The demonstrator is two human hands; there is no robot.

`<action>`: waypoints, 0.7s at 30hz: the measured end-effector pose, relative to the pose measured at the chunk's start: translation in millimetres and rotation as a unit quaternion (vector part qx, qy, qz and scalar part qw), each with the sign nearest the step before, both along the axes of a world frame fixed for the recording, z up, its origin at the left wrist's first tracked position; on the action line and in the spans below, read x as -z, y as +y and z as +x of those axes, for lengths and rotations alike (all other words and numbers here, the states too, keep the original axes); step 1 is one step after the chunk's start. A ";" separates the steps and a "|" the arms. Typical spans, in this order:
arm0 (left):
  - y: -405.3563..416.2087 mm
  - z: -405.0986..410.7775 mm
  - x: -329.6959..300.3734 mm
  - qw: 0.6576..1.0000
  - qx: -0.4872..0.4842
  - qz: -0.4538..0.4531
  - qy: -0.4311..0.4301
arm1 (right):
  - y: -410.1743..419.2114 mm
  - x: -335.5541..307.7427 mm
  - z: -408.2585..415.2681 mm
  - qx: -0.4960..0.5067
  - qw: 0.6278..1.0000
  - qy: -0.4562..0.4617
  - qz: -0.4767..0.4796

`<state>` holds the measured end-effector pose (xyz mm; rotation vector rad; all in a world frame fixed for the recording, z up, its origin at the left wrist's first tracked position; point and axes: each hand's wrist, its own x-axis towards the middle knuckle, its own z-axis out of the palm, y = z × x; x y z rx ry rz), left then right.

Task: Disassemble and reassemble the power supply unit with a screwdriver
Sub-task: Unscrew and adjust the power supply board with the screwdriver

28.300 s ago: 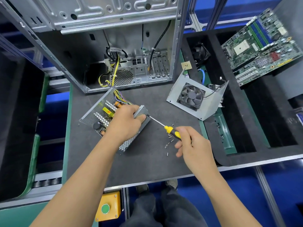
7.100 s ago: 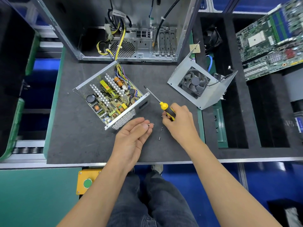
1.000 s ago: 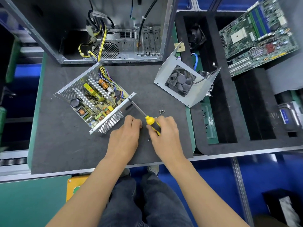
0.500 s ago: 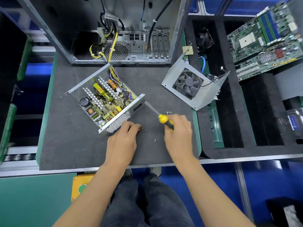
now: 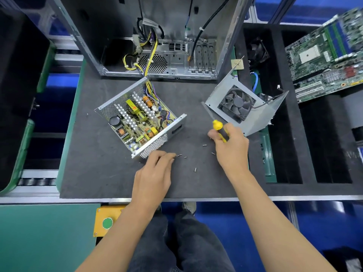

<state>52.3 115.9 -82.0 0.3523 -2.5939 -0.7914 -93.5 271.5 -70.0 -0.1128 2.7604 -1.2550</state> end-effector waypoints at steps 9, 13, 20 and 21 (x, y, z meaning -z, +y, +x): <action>19.7 -18.6 -19.7 0.987 -0.002 0.158 0.010 | 4.1 -18.7 0.8 0.062 0.974 -0.115 -0.187; 20.2 -19.2 -22.6 0.984 -0.007 0.177 -0.015 | 5.1 -20.3 -1.3 0.062 0.977 -0.105 -0.175; 24.0 -14.8 -25.2 0.918 -0.045 0.391 -0.049 | 3.0 -50.7 23.7 0.026 0.955 -0.178 -0.236; 24.8 -13.9 -27.0 0.904 -0.043 0.423 -0.042 | -0.1 -52.1 33.1 0.005 0.948 -0.202 -0.244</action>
